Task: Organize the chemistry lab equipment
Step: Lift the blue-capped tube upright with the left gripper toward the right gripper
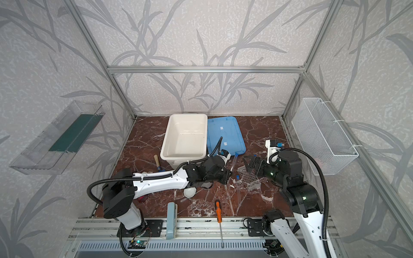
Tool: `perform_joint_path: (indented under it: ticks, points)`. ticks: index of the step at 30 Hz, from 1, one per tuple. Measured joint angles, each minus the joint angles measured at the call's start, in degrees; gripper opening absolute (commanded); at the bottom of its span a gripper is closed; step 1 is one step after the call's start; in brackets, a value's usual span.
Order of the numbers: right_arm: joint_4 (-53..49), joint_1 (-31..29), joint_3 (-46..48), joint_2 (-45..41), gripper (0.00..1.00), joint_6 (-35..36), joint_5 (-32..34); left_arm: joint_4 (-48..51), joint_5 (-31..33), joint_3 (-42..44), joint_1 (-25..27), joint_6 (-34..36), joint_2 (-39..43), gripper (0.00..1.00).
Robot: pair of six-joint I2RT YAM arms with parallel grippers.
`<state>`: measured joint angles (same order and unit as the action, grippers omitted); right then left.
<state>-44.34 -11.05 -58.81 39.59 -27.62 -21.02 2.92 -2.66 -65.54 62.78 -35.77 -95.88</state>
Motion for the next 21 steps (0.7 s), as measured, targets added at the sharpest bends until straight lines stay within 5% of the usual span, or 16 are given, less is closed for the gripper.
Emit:
perform_joint_path:
  ticks: [5,21]
  points:
    - [0.87,-0.55,-3.82,9.75,0.86,0.55,-6.51,-2.62,-0.24,2.43,-0.22,2.29,5.35,0.14]
    - [5.35,-5.31,-5.11,24.68,0.54,1.53,-7.43,-6.54,-1.6,6.47,-0.22,4.37,9.18,0.14]
